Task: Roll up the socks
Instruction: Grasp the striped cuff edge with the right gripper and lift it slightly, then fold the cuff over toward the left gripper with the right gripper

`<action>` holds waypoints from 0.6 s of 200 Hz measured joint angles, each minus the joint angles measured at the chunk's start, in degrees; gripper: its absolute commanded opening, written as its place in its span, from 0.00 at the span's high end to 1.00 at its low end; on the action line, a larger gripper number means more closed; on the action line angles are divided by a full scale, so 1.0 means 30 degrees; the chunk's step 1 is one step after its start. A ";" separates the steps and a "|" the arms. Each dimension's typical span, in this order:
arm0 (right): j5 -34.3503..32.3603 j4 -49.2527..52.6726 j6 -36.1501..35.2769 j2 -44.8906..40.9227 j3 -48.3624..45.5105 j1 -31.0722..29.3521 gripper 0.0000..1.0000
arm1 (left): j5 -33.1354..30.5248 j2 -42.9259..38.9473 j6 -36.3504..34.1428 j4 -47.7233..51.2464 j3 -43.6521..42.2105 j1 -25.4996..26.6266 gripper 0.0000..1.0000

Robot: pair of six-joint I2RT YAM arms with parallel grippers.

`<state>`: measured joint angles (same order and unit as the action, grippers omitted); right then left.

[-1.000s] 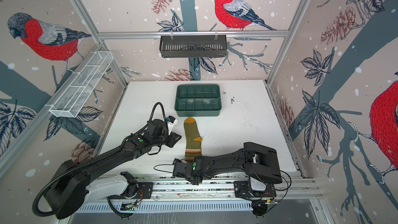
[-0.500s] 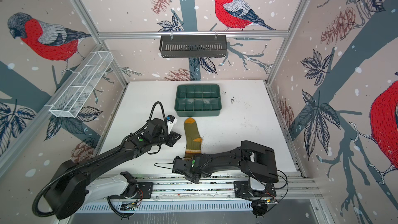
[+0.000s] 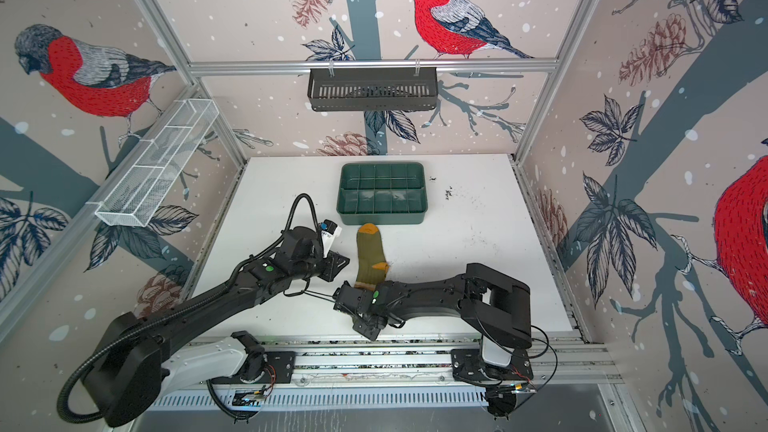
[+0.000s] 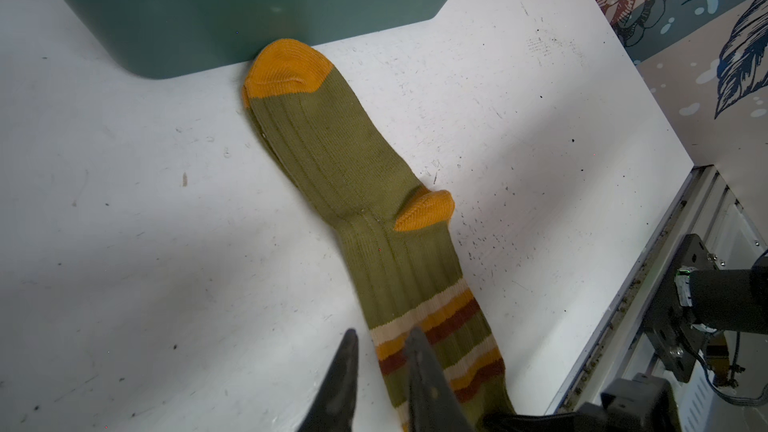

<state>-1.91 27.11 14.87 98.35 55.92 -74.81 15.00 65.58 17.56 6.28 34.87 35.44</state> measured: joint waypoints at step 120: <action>0.9814 -0.2127 0.1144 -0.0444 -0.0976 0.4918 0.95 | -0.3089 -0.4677 0.0335 0.4109 0.1457 -0.0022 0.76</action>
<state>27.53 20.73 18.31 97.01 52.99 -60.05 5.74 51.55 18.57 18.61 39.24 35.38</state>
